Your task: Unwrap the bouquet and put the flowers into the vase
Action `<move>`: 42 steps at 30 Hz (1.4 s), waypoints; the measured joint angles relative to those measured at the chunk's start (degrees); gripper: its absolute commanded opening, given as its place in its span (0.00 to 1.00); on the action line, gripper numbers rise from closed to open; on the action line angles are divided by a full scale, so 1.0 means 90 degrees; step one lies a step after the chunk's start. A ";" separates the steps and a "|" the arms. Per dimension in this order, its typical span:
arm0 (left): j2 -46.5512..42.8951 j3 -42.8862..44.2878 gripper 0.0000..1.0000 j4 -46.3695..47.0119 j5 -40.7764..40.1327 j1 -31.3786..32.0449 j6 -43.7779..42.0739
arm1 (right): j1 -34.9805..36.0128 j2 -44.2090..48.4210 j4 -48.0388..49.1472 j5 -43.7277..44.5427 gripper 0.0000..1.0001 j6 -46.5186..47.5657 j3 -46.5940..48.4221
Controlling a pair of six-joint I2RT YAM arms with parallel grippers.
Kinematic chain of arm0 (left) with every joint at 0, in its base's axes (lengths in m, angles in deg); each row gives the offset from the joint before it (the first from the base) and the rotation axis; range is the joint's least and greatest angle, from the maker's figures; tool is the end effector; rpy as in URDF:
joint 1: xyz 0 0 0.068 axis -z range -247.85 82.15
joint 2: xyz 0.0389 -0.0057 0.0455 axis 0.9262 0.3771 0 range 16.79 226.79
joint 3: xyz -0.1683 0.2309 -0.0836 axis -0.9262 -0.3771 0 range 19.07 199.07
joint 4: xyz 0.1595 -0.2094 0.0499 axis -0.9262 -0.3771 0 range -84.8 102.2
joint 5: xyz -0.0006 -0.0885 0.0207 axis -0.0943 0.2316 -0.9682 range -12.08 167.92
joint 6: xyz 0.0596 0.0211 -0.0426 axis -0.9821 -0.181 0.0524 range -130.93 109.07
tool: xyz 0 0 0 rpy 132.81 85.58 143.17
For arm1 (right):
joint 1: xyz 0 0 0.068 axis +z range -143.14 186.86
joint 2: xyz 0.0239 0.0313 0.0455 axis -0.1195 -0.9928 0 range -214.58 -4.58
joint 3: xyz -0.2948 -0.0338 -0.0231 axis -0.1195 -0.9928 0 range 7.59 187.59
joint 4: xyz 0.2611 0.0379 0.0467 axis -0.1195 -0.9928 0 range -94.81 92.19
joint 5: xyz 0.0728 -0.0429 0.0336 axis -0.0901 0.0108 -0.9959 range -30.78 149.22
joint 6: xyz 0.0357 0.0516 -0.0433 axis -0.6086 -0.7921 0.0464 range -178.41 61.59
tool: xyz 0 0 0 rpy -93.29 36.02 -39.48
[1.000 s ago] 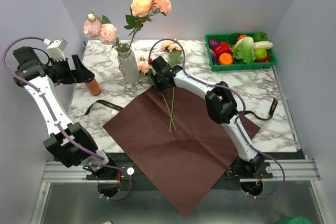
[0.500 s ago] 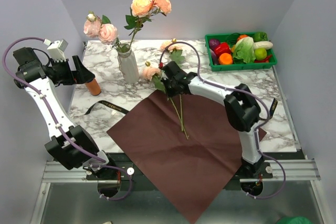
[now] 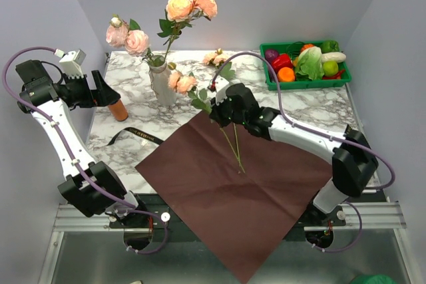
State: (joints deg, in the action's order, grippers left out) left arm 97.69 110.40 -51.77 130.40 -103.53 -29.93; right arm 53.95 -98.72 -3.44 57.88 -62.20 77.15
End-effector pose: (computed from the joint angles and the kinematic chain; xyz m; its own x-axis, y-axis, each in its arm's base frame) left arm 0.2561 0.1207 0.4129 -0.6087 -0.1930 -0.7696 0.2388 0.8804 -0.4097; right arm 0.2813 0.3048 0.2824 -0.3912 -0.3238 -0.8614 -0.7217 0.6888 0.0688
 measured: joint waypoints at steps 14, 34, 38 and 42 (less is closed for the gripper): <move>0.0000 0.0078 0.99 -0.0005 0.0000 0.0000 0.0051 | 0.0678 0.1338 0.2283 -0.0454 0.01 0.1222 0.0573; 0.0255 0.0260 0.99 -0.0153 0.0000 0.0000 -0.0097 | 0.0685 -0.2596 0.7349 -0.0886 0.01 0.2113 0.4364; 0.0374 0.0440 0.99 -0.0277 -0.0002 0.0000 -0.0223 | 0.0685 -0.3118 0.7346 -0.0894 0.01 0.2205 0.5005; 0.0410 0.0576 0.99 -0.0340 0.0000 0.0000 -0.0296 | 0.0631 -0.3366 0.7339 -0.0894 0.01 0.2290 0.5331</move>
State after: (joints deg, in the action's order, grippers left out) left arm 101.38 115.58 -54.83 130.40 -103.53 -32.60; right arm 59.64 -129.02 62.61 49.83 -41.59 125.13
